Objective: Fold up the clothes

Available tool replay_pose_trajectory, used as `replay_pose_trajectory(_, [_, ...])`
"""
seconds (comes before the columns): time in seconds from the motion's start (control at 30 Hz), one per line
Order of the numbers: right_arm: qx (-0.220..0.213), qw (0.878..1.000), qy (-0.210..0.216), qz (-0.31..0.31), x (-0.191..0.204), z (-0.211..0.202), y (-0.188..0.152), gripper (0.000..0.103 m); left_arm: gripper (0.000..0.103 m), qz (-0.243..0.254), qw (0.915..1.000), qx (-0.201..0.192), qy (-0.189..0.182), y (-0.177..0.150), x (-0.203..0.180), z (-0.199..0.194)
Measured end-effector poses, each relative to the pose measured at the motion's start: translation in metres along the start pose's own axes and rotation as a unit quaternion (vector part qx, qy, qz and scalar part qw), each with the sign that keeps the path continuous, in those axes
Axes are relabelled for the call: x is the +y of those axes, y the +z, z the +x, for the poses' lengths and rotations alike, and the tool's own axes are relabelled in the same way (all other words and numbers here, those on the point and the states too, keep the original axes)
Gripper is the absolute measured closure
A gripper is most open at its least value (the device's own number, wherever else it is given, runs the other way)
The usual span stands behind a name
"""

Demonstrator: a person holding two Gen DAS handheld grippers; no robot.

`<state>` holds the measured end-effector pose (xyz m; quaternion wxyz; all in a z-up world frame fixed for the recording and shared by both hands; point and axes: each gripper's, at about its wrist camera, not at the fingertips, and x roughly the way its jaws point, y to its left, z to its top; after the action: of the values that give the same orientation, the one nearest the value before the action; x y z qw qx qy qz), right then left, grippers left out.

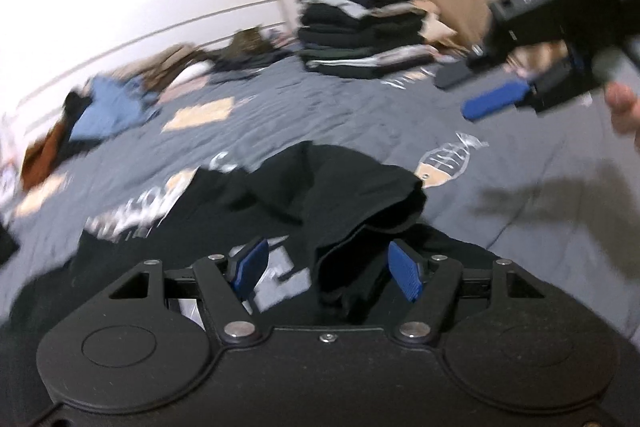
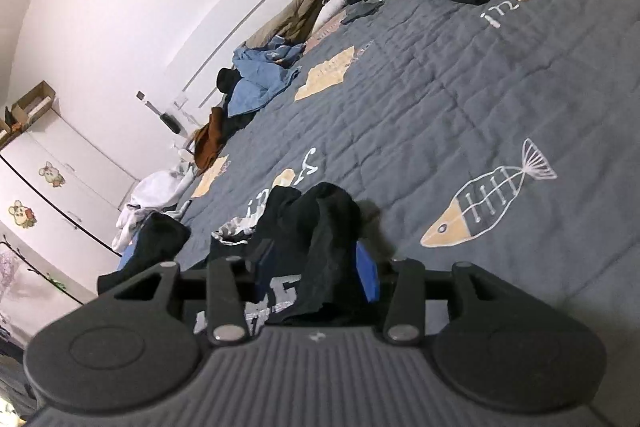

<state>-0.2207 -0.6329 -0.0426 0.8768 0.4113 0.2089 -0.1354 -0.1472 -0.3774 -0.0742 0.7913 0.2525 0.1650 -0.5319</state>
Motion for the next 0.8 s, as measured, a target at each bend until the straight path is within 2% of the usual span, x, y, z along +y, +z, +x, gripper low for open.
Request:
replay_pose_trajectory(0.2, [0.004,1.0,-0.006,-0.008,-0.006,-0.005,0.006,0.058,0.038,0.099,0.995,0.006,-0.013,0.006,-0.032,0.035])
replay_pose_trajectory(0.37, [0.022,0.999,-0.021,-0.025,-0.01,-0.003,0.006,0.058,0.038,0.131,0.9911,0.006,-0.026,0.01,-0.045,0.056])
replay_pose_trajectory(0.43, [0.031,0.999,-0.029,-0.034,-0.012,-0.001,0.005,0.057,0.051,0.128,0.9911,0.011,-0.032,0.013,-0.044,0.062])
replay_pose_trajectory(0.5, [0.041,0.998,-0.037,-0.044,-0.013,0.003,0.003,0.057,0.081,0.104,0.9932,0.019,-0.048,0.018,-0.035,0.066])
replay_pose_trajectory(0.57, [0.051,0.996,-0.046,-0.052,-0.014,0.008,0.0,0.057,0.088,0.056,0.9966,0.018,-0.056,0.024,-0.018,0.065])
replay_pose_trajectory(0.67, [0.064,0.995,-0.051,-0.059,-0.014,0.013,-0.004,0.057,0.091,-0.043,0.9969,0.007,-0.066,0.029,0.017,0.061])
replay_pose_trajectory(0.73, [0.067,0.995,-0.049,-0.062,-0.013,0.014,-0.005,0.057,0.091,-0.147,0.9867,-0.009,-0.068,0.024,0.053,0.054])
replay_pose_trajectory(0.8, [0.069,0.995,-0.045,-0.061,-0.012,0.015,-0.006,0.057,0.092,-0.25,0.9656,-0.025,-0.067,0.017,0.089,0.046])
